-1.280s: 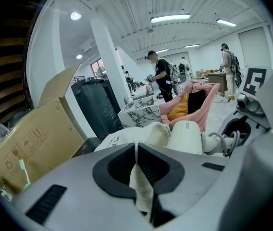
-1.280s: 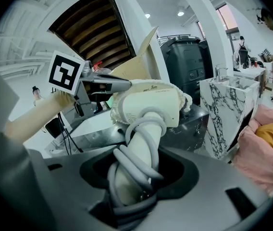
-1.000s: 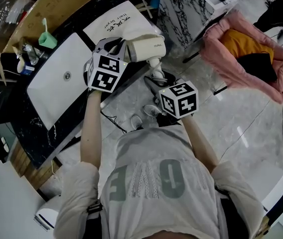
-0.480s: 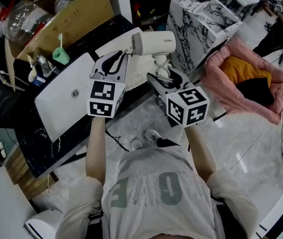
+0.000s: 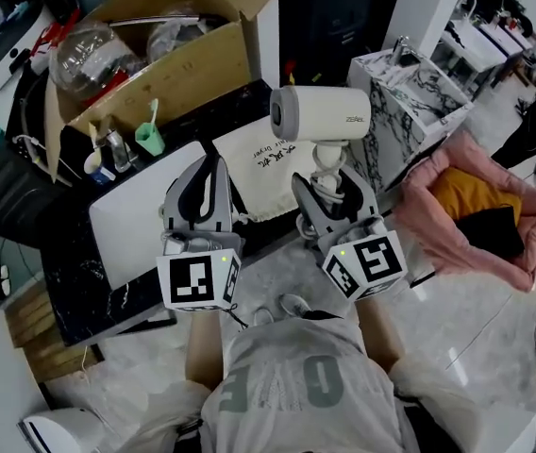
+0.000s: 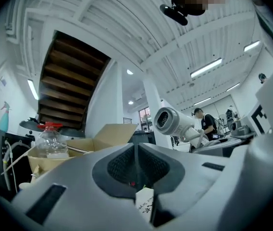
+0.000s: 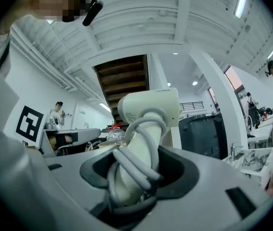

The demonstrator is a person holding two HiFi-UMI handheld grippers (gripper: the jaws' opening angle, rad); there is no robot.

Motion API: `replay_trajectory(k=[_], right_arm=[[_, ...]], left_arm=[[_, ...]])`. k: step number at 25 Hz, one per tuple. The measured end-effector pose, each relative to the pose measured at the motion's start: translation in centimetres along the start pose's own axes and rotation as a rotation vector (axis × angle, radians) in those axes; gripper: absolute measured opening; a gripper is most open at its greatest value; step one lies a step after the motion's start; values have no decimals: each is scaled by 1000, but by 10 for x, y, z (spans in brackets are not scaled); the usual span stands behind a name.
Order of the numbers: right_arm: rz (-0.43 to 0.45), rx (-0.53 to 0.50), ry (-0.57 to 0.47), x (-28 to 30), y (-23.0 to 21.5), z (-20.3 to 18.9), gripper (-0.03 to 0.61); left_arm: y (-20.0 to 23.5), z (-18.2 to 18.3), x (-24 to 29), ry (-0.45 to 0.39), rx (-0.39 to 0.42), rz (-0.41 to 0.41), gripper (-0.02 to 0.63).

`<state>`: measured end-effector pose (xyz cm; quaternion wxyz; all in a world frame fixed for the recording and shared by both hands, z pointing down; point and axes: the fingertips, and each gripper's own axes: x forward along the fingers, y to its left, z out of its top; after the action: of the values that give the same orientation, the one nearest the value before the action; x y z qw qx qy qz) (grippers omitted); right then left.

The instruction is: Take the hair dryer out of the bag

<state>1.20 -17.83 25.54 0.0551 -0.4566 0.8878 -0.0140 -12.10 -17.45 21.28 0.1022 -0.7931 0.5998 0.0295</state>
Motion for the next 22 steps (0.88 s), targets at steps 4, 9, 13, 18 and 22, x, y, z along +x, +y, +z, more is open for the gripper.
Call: replay_trajectory(k=[4, 9, 13, 18, 22], right_arm=[[29, -10, -44, 1, 10, 1, 235], [50, 27, -56, -4, 17, -15, 235], [64, 7, -23, -10, 25, -29, 235], [52, 23, -2, -14, 30, -39, 235], [57, 33, -4, -14, 29, -37, 235]], left_arm=[[13, 4, -23, -39, 2, 81, 41], [26, -2, -48, -50, -26, 154, 41], [36, -7, -58, -42, -10, 197, 40], [39, -12, -64, -35, -2, 216, 40], [38, -13, -66, -29, 4, 221, 40]])
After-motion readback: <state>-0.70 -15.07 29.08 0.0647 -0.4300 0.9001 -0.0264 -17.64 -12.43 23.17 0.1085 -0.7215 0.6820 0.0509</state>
